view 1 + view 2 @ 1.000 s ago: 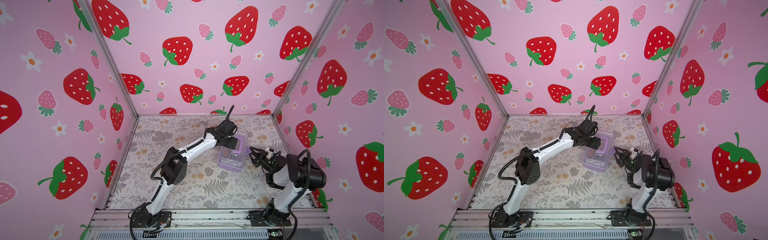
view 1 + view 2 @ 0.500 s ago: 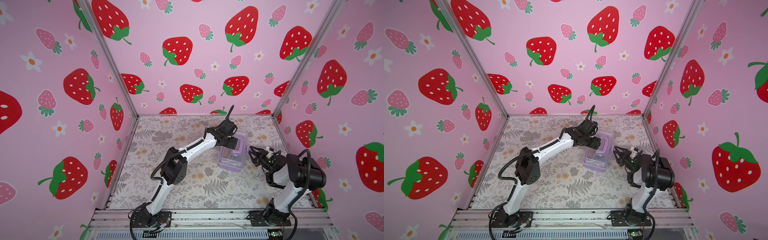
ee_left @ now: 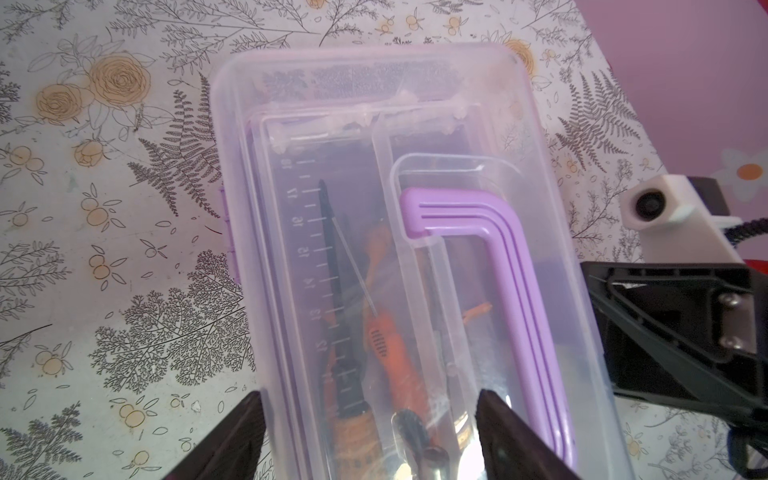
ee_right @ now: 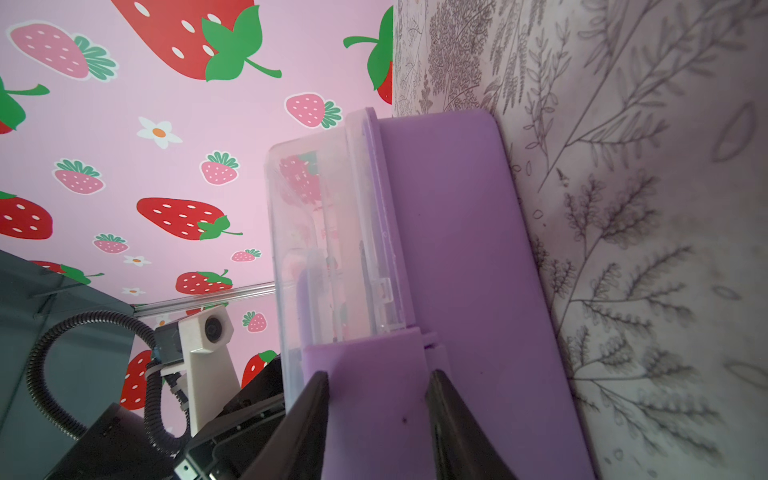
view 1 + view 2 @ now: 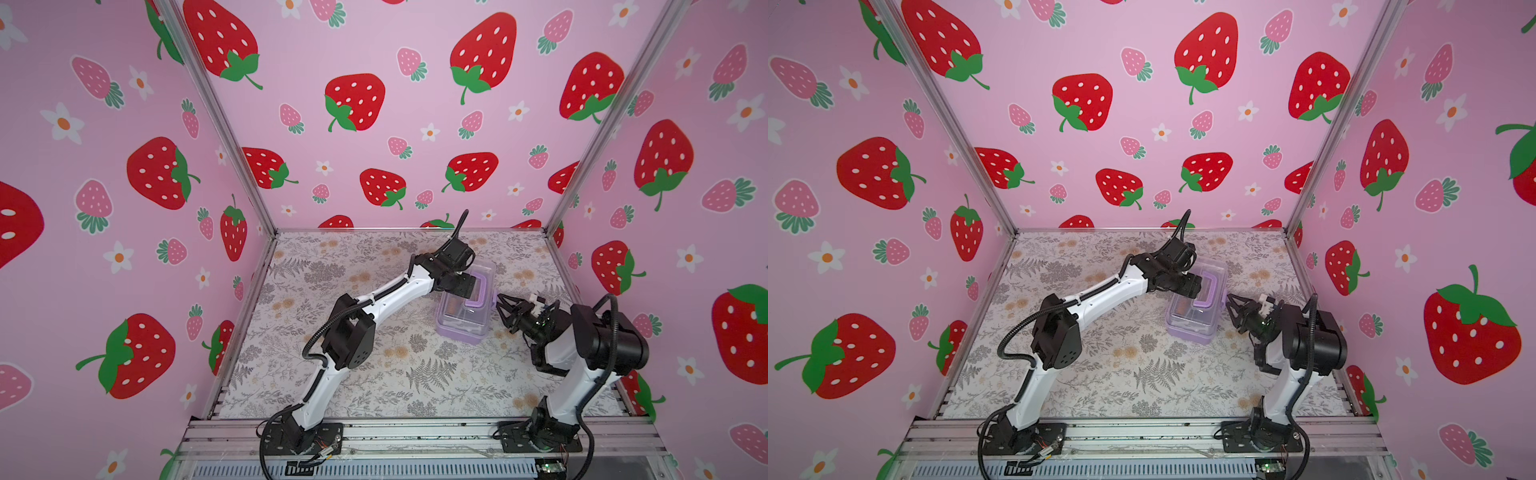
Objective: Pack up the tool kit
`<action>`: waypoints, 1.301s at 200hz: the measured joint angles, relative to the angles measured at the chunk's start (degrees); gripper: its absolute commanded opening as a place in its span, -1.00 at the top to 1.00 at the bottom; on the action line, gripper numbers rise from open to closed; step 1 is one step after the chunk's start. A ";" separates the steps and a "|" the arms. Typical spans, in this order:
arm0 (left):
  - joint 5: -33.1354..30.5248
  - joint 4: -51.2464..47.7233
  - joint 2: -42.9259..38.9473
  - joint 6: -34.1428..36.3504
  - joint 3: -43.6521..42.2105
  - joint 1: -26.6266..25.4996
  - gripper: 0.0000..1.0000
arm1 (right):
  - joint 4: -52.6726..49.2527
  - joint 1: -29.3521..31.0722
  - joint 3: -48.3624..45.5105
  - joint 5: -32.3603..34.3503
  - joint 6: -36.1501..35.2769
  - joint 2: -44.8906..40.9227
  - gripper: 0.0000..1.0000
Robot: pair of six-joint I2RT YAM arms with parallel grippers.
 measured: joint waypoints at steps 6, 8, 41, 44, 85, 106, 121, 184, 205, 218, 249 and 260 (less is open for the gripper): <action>0.00 -0.04 0.00 0.00 0.02 0.00 -0.62 | 0.02 0.09 0.24 -0.11 -0.07 0.28 0.09; 0.00 -0.07 0.02 0.00 0.04 0.00 -0.62 | 0.00 0.11 0.31 -0.15 -0.11 0.33 0.08; 0.09 -0.59 0.31 -0.11 0.63 0.02 -0.62 | 0.07 0.52 1.64 -0.11 -0.76 1.40 -0.11; 0.09 -0.59 0.33 -0.13 0.63 0.04 -0.62 | 0.09 0.52 1.75 -0.11 -0.81 1.44 -0.12; 0.28 -1.01 0.68 -0.17 1.22 0.09 -0.62 | 0.04 1.27 2.32 -0.04 -1.88 1.97 -0.15; 0.33 -1.40 0.87 -0.20 1.66 0.11 -0.62 | 0.02 1.66 2.32 -0.22 -2.60 2.40 -0.13; 0.37 -1.55 0.98 -0.20 1.84 0.13 -0.62 | 0.00 2.12 2.29 -0.31 -3.15 2.51 -0.07; 0.72 -1.92 1.18 -0.35 2.27 0.24 -0.62 | 0.26 2.08 2.25 -0.20 -4.92 3.56 0.03; 0.76 -1.92 1.18 -0.37 2.27 0.24 -0.62 | 0.39 2.05 2.21 -0.13 -5.68 4.24 0.01; 0.81 -1.92 1.20 -0.37 2.29 0.26 -0.62 | 0.46 2.05 2.03 0.04 -5.99 4.85 -0.02; 0.90 -2.03 1.57 -0.66 2.73 0.31 -0.62 | 0.79 2.08 1.90 0.20 -6.25 5.86 -0.02; 0.94 -2.10 1.75 -0.94 2.99 0.35 -0.62 | 0.94 2.08 1.90 0.15 -6.27 6.12 0.01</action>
